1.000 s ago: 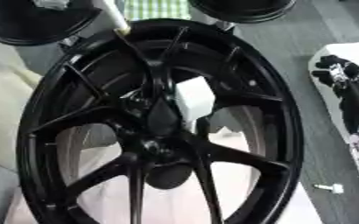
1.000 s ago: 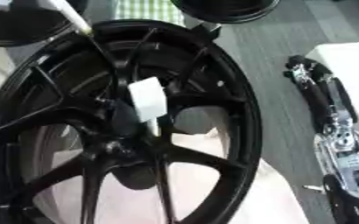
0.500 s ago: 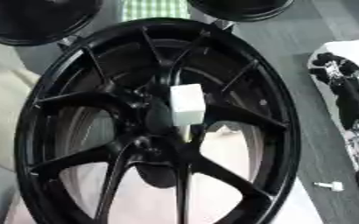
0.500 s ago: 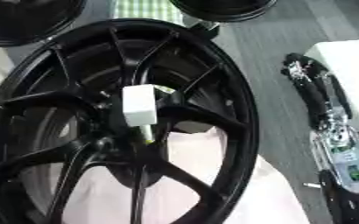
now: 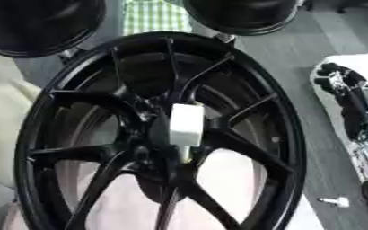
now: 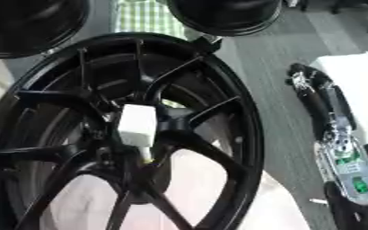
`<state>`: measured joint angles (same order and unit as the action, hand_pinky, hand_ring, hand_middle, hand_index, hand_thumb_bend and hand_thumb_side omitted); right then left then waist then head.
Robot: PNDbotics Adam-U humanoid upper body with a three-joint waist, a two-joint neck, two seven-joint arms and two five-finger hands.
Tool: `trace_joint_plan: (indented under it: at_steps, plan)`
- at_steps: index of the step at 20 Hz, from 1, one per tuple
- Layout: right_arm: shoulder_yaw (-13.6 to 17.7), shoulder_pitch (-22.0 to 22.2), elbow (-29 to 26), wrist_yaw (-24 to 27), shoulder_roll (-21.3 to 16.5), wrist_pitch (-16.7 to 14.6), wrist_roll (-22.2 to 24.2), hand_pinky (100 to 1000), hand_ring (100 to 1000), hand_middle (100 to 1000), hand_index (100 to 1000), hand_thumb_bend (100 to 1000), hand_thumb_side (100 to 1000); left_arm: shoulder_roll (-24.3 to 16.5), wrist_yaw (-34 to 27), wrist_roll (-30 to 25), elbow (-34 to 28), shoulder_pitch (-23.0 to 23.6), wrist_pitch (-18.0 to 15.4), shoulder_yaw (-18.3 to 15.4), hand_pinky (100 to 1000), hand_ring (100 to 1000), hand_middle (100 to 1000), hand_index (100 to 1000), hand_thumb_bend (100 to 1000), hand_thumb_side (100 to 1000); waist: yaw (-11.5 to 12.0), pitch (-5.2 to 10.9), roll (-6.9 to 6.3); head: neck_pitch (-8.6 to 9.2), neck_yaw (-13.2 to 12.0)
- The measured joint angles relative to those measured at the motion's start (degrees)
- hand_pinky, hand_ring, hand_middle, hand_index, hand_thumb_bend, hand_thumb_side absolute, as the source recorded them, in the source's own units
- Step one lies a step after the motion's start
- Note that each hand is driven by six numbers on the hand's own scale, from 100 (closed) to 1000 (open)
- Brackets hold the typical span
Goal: Pull the pin out of the wheel hub.
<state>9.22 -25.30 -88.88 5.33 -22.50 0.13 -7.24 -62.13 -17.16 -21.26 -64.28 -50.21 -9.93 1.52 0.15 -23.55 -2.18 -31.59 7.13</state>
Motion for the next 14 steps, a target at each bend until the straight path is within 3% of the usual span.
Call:
trace_joint_plan:
  at_steps: [7,10,11,12,13,14]
  plan:
    - [0.02,-0.23,0.0,0.33,0.01,0.01,-0.01,895,768,720,763,169,662,-1.3,-1.6,3.48,0.59,11.94,-0.9,-2.74,569,346,189,352,483,100,-0.51,-0.16,0.4,0.52,-0.49]
    - [0.02,-0.33,0.0,0.33,0.02,0.02,-0.02,894,768,720,763,169,661,-1.94,-2.26,4.63,0.17,14.58,-1.04,-3.78,571,354,198,362,461,100,-0.51,-0.17,0.52,0.52,-0.53]
    - [0.02,-0.33,0.0,0.33,0.02,0.02,-0.02,894,768,720,763,170,660,-1.97,-2.43,4.84,-0.01,15.0,-1.08,-3.96,580,379,247,409,464,100,-0.51,-0.17,0.52,0.52,-0.53]
    - [0.02,-0.34,0.0,0.33,0.02,0.02,-0.02,894,768,720,763,170,659,-1.97,-2.53,4.9,-0.24,15.35,-1.12,-4.07,606,429,324,486,551,100,-0.52,-0.17,0.52,0.53,-0.53]
    - [0.02,-0.35,0.0,0.34,0.02,0.02,-0.02,894,768,720,763,170,659,-1.97,-2.54,4.86,-0.46,15.71,-1.19,-4.21,664,506,442,598,694,100,-0.52,-0.17,0.52,0.53,-0.54]
    - [0.02,-0.36,0.0,0.34,0.02,0.02,-0.02,894,768,720,763,170,659,-1.98,-2.5,4.76,-0.57,16.05,-1.29,-4.3,702,550,504,659,765,100,-0.52,-0.17,0.52,0.53,-0.56]
